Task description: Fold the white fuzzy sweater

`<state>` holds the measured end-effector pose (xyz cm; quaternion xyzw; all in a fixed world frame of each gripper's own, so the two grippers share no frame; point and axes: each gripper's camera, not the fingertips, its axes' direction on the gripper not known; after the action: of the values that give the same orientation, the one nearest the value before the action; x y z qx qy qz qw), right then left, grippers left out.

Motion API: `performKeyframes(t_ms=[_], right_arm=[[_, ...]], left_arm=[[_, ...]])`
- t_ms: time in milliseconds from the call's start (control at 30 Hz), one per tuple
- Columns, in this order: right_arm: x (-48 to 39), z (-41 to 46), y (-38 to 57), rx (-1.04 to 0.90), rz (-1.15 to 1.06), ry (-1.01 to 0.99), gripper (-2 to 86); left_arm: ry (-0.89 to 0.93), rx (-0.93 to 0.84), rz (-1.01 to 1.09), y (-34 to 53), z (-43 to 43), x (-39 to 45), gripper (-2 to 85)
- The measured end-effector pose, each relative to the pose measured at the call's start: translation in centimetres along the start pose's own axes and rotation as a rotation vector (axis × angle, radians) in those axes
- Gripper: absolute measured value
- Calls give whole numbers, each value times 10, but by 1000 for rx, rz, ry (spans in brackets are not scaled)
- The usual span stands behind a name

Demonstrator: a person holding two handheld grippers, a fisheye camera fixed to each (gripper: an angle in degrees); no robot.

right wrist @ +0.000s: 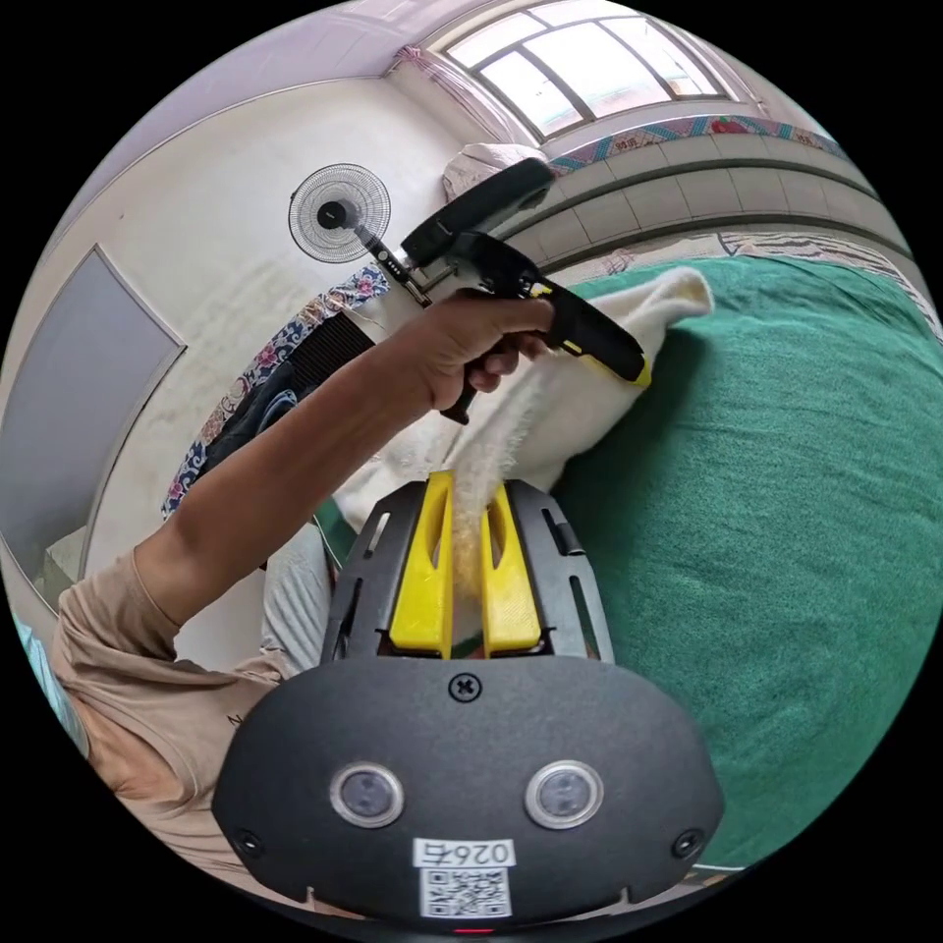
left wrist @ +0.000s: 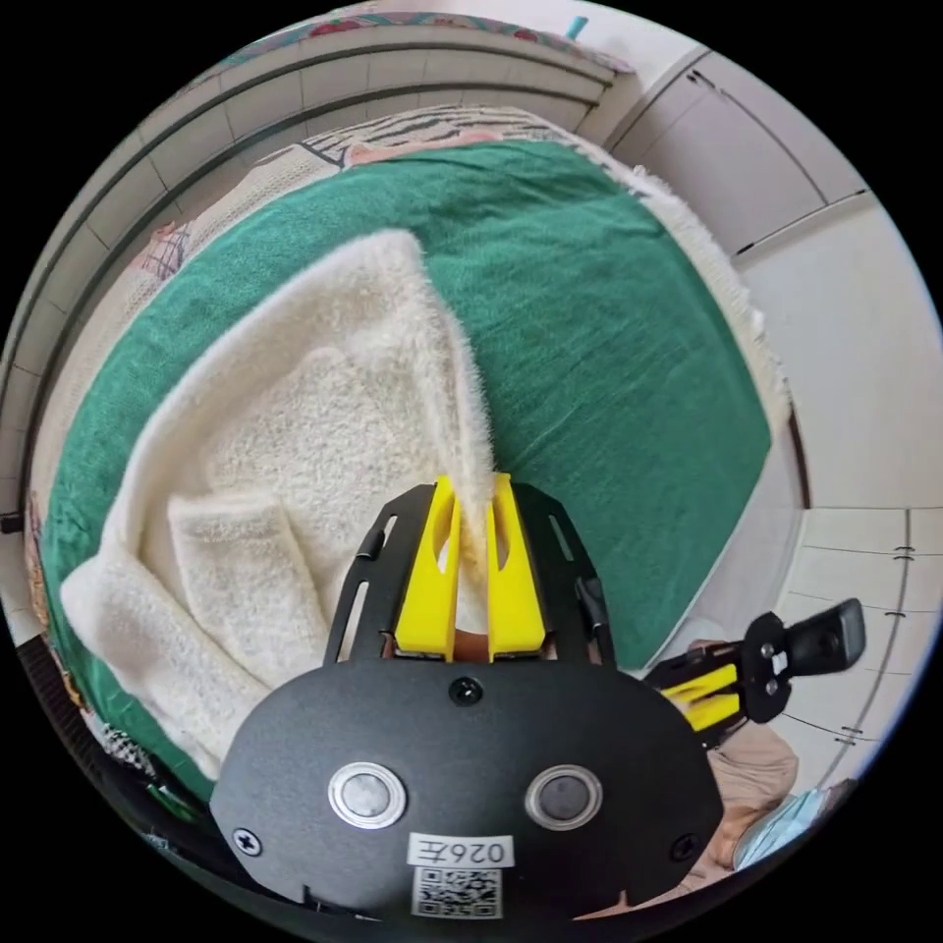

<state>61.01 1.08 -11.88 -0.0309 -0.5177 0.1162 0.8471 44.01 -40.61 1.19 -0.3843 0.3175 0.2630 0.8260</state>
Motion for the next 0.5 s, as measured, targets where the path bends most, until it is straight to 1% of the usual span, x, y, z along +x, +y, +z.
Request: performKeyframes(t_ms=[67,167,333,500], right_arm=[[-13,0,-9,19,-19,-20,-2],[-37,1,-25,62,-55,-61,-1],[-93,21,-58,110,-125,-146,-2],[-169,83,-95,50,-220,-182,-1]], left_arm=[[109,60,-5,22,-19,-35,43],[205,142,-8,59,-50,-78,40],[298,283,4,145,-107,-158,39],[352,399,-11,259,-141,-259,37]])
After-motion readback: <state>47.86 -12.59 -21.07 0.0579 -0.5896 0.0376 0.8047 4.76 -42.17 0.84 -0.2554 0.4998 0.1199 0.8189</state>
